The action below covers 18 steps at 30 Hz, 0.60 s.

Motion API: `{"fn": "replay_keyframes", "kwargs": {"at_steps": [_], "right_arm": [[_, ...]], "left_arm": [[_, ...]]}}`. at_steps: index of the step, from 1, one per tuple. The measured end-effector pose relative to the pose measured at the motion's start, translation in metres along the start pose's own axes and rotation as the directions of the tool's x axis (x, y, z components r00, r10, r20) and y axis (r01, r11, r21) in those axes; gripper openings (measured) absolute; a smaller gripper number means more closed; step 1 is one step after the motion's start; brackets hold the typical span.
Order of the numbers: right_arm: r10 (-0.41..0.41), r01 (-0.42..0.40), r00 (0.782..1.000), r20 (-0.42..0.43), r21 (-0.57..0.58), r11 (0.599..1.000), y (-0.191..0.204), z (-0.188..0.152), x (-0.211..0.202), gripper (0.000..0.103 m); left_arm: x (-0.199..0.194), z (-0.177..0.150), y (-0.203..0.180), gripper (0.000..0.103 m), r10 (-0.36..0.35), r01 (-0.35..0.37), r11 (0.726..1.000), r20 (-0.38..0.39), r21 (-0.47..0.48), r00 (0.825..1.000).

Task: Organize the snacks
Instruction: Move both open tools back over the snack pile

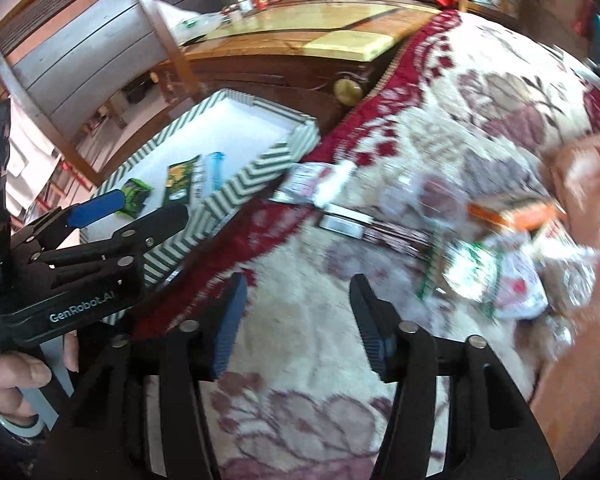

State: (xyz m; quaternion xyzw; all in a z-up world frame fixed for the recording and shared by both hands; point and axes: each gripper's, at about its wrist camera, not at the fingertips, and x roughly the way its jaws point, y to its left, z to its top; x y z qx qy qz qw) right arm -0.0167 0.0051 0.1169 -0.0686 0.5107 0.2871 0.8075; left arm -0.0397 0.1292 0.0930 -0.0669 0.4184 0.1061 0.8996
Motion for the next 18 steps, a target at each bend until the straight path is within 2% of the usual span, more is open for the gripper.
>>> {"fn": "replay_keyframes", "kwargs": {"at_steps": [11,18], "right_arm": [[-0.042,0.044,0.999,-0.018,0.119,0.992,-0.065,-0.037,-0.014,0.055],[-0.037,0.042,0.999,-0.027,0.186,0.982,-0.093,-0.051,-0.014,0.055]], "left_arm": [[0.016,-0.002,-0.049,0.088,-0.082,0.086,0.994,-0.057,0.071,0.995],[0.043,0.007,-0.078,0.088,-0.118,0.135,0.975,-0.103,0.176,0.988]]}}
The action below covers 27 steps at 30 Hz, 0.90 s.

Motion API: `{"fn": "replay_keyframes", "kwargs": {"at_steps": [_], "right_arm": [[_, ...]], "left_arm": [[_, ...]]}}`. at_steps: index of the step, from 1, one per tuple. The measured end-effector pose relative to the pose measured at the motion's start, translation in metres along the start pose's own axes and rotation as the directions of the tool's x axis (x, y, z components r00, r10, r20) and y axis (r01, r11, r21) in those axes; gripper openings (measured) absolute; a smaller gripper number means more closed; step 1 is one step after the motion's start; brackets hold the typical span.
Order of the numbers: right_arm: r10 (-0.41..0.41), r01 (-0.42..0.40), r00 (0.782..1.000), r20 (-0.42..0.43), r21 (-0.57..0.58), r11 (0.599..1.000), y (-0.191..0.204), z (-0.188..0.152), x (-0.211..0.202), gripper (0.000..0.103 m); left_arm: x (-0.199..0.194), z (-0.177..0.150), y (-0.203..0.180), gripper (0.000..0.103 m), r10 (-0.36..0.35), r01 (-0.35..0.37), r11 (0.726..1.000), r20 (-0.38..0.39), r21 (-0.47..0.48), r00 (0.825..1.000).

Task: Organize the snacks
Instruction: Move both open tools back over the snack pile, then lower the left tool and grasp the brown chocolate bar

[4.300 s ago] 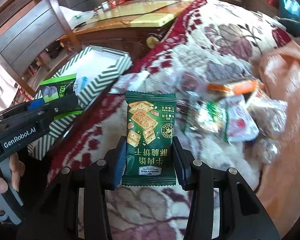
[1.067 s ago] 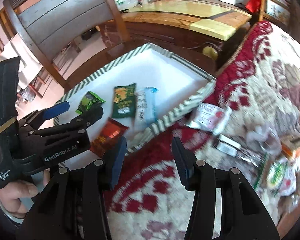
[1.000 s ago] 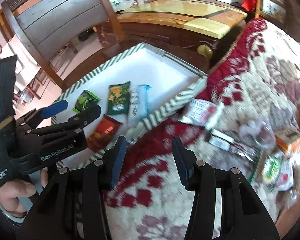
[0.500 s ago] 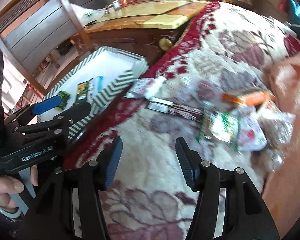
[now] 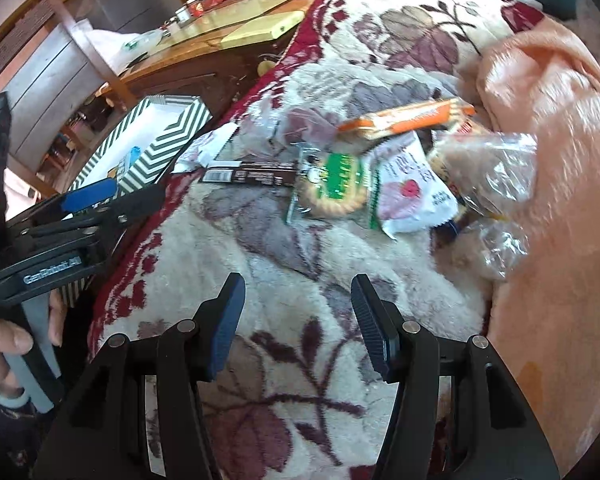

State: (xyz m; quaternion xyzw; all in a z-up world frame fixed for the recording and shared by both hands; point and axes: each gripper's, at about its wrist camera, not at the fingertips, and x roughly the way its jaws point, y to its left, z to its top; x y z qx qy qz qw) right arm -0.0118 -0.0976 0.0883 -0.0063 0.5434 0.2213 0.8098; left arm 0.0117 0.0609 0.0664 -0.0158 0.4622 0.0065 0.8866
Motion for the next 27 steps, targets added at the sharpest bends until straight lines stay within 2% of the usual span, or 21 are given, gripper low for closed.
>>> {"fn": "replay_keyframes", "kwargs": {"at_steps": [5,9,12,14,19,21,23,25,26,27], "right_arm": [[0.012,-0.012,1.0,0.001,0.016,1.0,-0.008,-0.001,0.001,0.055],[0.016,-0.016,1.0,-0.003,0.035,0.999,-0.014,-0.002,0.003,0.055],[0.015,-0.014,1.0,-0.01,0.044,0.999,-0.018,-0.002,0.005,0.055],[0.013,-0.013,1.0,-0.012,0.049,0.999,-0.021,-0.002,0.005,0.055],[0.013,-0.011,1.0,-0.025,0.069,0.998,-0.026,-0.003,0.009,0.055],[0.004,-0.002,1.0,-0.027,0.077,0.997,-0.028,-0.003,0.01,0.055],[0.004,-0.002,1.0,-0.027,0.081,0.997,-0.03,-0.004,0.01,0.055],[0.003,-0.002,1.0,-0.022,0.084,0.996,-0.031,-0.003,0.01,0.055],[0.003,-0.001,1.0,-0.018,0.085,0.996,-0.031,-0.003,0.009,0.055],[0.002,-0.001,1.0,-0.016,0.086,0.996,-0.032,-0.002,0.009,0.055]], "left_arm": [[0.027,0.02,-0.012,0.088,-0.047,0.053,0.993,-0.061,0.103,0.997],[0.052,0.029,-0.026,0.088,-0.107,0.135,0.97,-0.146,0.201,0.983],[0.067,0.029,-0.037,0.088,-0.1,0.151,0.95,-0.194,0.273,0.976],[0.073,0.03,-0.04,0.088,-0.088,0.145,0.942,-0.196,0.302,0.977],[0.084,0.03,-0.04,0.088,-0.141,0.21,0.936,-0.246,0.282,0.959],[0.081,0.027,-0.042,0.088,-0.152,0.221,0.933,-0.246,0.284,0.957],[0.073,0.022,-0.043,0.088,-0.195,0.266,0.925,-0.263,0.272,0.945],[0.062,0.017,-0.05,0.088,-0.295,0.378,0.89,-0.309,0.256,0.904],[0.054,0.014,-0.055,0.088,-0.304,0.391,0.875,-0.302,0.287,0.903],[0.046,0.01,-0.061,0.088,-0.27,0.356,0.869,-0.274,0.343,0.923]]}}
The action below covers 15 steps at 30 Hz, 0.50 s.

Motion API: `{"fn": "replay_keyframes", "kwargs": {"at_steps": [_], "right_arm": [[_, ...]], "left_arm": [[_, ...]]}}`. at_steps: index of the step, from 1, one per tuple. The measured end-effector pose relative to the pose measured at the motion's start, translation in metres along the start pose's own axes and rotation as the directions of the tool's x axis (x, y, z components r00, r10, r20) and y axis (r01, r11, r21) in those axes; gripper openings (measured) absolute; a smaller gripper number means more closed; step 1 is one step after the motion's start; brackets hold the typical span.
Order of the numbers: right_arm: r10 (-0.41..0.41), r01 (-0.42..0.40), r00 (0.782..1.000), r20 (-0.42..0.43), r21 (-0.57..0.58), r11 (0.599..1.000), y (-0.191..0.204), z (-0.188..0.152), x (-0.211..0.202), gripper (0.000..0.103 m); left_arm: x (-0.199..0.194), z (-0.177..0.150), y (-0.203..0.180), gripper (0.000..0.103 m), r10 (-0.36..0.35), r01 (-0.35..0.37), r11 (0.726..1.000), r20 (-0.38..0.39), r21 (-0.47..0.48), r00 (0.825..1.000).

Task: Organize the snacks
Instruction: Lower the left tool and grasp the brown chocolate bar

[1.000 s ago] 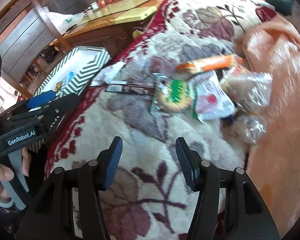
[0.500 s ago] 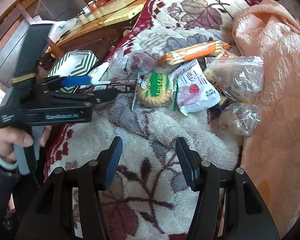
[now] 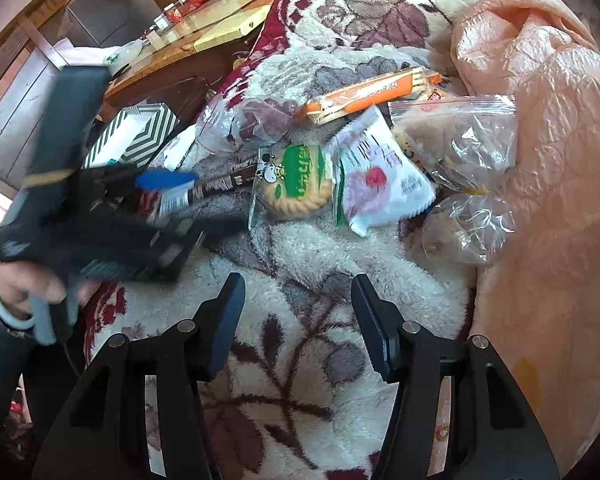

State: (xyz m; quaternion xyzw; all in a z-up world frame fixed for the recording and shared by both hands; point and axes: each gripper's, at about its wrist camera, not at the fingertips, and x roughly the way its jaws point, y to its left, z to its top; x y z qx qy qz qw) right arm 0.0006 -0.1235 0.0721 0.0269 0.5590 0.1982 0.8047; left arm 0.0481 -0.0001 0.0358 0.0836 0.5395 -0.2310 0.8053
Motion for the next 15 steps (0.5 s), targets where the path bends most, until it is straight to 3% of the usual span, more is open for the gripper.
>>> {"fn": "replay_keyframes", "kwargs": {"at_steps": [2,8,12,14,15], "right_arm": [[-0.001,0.001,1.0,0.002,0.005,1.0,-0.002,0.0,0.0,0.055],[-0.004,0.004,1.0,0.002,0.019,1.0,-0.005,-0.001,-0.001,0.055],[0.002,-0.002,1.0,0.001,0.025,1.0,-0.007,-0.001,0.0,0.055],[0.007,-0.007,1.0,-0.003,0.028,1.0,-0.007,-0.001,0.002,0.055],[0.008,-0.008,1.0,-0.003,0.029,1.0,-0.008,-0.002,0.002,0.055]], "left_arm": [[0.0,0.0,-0.005,0.088,0.069,-0.069,0.997,-0.003,0.015,0.998],[0.01,0.011,0.014,0.088,0.091,-0.093,0.992,-0.034,-0.082,0.995],[0.015,0.018,0.021,0.087,0.083,-0.086,0.994,-0.043,-0.071,0.996],[0.017,0.021,0.023,0.073,0.074,-0.077,0.995,-0.045,-0.067,0.996],[0.018,0.022,0.024,0.053,0.068,-0.071,0.995,-0.046,-0.072,0.997]]}}
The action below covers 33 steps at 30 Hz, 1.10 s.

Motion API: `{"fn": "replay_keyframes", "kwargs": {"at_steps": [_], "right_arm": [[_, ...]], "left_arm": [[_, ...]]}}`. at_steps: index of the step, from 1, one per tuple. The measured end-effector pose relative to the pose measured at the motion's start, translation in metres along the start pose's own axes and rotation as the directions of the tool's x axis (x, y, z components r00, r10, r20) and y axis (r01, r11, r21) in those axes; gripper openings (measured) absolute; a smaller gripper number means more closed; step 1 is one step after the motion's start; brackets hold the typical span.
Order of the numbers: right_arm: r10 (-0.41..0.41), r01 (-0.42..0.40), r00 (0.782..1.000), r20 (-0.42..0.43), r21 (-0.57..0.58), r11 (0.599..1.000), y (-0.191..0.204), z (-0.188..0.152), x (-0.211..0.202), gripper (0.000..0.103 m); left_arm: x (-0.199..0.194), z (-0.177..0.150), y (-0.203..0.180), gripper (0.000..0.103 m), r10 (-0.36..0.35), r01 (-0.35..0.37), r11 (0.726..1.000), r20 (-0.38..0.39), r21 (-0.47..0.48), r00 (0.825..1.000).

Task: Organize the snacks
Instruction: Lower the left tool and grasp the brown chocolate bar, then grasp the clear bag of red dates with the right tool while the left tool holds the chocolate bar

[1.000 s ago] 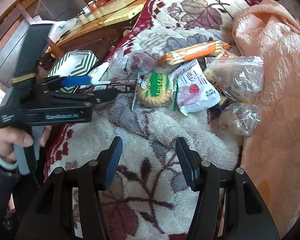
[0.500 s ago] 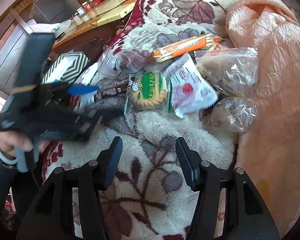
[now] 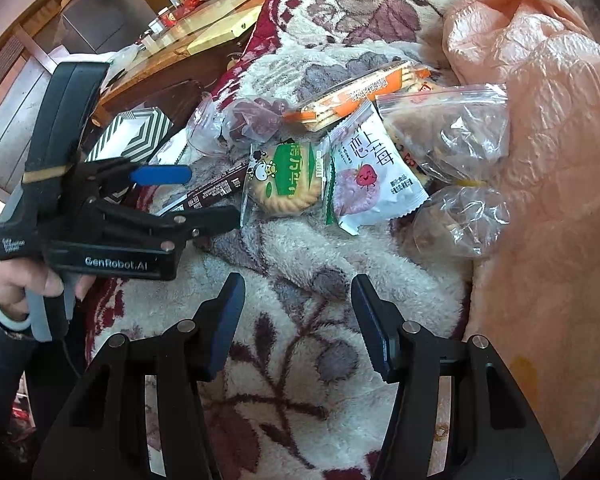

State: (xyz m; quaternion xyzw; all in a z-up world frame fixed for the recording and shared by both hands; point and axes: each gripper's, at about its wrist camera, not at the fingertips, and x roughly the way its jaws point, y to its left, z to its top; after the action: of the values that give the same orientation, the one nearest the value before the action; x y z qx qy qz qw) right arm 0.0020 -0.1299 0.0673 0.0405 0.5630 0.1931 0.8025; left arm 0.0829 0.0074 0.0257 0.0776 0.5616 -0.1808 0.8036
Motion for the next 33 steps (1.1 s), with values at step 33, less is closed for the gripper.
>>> {"fn": "replay_keyframes", "kwargs": {"at_steps": [33], "right_arm": [[0.025,-0.025,0.999,0.026,-0.024,0.999,0.032,0.054,0.017,0.064]], "left_arm": [[-0.036,-0.062,0.01,0.023,0.095,-0.055,0.955,0.123,-0.292,0.988]]}}
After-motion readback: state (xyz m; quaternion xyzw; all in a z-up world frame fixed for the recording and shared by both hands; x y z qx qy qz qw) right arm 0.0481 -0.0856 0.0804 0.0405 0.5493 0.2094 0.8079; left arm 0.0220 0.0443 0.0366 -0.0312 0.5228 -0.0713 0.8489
